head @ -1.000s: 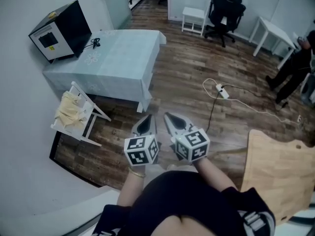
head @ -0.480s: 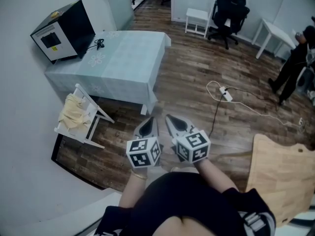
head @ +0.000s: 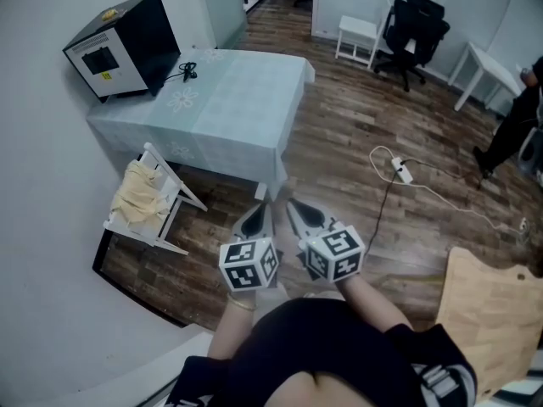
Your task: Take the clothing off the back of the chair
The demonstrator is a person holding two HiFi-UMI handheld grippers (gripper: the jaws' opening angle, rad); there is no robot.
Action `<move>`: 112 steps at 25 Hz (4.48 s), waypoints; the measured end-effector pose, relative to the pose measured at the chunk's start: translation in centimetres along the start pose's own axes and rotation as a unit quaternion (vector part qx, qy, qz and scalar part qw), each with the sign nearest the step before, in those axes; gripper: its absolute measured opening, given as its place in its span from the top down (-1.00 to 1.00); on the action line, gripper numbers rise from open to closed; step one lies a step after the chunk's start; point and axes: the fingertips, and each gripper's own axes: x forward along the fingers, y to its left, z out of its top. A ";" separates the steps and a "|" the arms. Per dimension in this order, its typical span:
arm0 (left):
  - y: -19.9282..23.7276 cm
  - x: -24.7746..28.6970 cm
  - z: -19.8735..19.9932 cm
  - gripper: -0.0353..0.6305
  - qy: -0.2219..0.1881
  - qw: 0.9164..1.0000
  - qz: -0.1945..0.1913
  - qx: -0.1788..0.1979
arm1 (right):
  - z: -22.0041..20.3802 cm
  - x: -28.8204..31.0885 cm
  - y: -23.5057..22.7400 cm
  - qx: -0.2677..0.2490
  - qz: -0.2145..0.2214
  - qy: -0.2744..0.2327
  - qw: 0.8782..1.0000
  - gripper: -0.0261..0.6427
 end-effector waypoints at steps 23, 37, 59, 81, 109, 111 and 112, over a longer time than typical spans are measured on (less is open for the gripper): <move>16.8 -0.2 5.3 0.89 -0.005 0.997 0.071 -0.041 | 2.7 15.7 7.8 -0.026 0.069 0.024 0.997 0.89; 27.8 -4.4 7.2 0.89 -0.025 0.988 0.133 -0.069 | 3.0 23.9 16.8 -0.053 0.137 0.037 0.989 0.89; 40.0 -11.5 5.4 0.89 -0.044 0.962 0.245 -0.115 | -0.1 31.7 25.9 -0.075 0.207 0.076 0.973 0.89; 47.6 -12.3 2.6 0.89 -0.064 0.915 0.362 -0.167 | -2.4 40.8 27.6 -0.121 0.268 0.126 0.947 0.88; 54.3 -8.5 -2.3 0.17 -0.028 0.896 0.392 -0.207 | -8.3 51.1 26.0 -0.161 0.289 0.211 0.920 0.24; 54.6 -8.2 -2.6 0.11 -0.027 0.894 0.396 -0.210 | -8.7 51.6 25.9 -0.165 0.288 0.216 0.918 0.19; 54.8 -8.0 -2.7 0.09 -0.026 0.893 0.397 -0.212 | -8.9 51.8 25.8 -0.166 0.288 0.219 0.917 0.18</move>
